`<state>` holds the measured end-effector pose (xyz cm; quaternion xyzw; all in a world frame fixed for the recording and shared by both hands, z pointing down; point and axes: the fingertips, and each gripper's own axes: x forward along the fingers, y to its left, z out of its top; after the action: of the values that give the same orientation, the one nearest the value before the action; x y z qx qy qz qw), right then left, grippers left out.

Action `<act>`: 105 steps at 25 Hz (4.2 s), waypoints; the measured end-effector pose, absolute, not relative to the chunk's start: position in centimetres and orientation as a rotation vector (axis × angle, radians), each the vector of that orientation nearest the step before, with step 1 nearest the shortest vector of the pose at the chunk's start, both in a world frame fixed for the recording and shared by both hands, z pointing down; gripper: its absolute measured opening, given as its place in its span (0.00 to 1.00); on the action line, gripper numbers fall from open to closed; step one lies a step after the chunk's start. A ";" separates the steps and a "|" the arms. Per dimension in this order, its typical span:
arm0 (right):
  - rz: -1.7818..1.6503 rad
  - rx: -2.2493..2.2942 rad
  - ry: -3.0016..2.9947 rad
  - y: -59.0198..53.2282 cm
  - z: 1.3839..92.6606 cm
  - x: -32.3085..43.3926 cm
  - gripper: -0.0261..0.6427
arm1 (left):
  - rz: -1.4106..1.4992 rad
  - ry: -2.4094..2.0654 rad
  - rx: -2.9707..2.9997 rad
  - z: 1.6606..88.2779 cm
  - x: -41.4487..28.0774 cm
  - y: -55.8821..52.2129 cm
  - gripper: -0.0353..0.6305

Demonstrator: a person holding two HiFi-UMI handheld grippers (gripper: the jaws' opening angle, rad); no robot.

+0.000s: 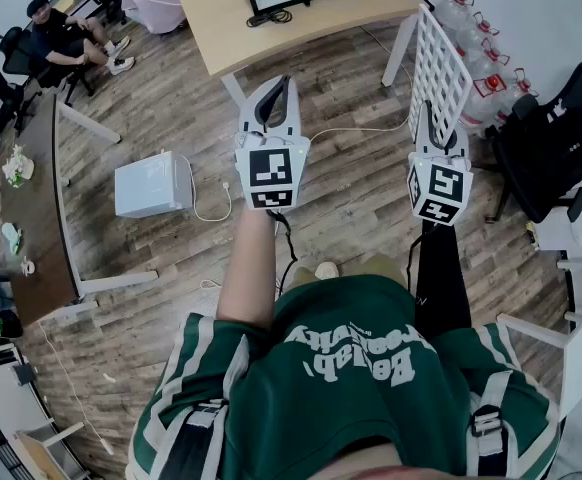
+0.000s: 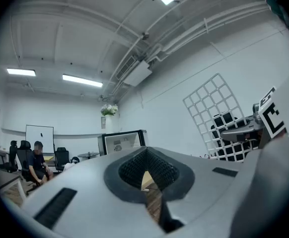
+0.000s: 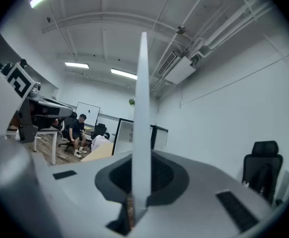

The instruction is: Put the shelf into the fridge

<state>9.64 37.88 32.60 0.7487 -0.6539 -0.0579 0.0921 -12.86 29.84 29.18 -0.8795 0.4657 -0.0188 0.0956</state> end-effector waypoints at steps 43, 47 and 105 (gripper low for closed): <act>-0.265 2.110 -2.215 18.2 31.8 20.3 0.08 | -0.045 1.446 -2.583 29.6 -1.5 12.7 0.05; -0.259 2.086 -2.255 15.8 32.1 21.4 0.08 | -0.078 1.499 -2.557 30.4 -0.8 10.2 0.05; -0.759 1.535 -2.027 -22.3 35.7 14.4 0.08 | -0.116 1.562 -2.546 34.8 -4.5 -21.6 0.05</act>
<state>14.44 -22.29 35.67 0.5613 -0.7413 -0.2776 0.2415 -4.46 -21.61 34.81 -0.8492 0.5211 -0.0388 0.0763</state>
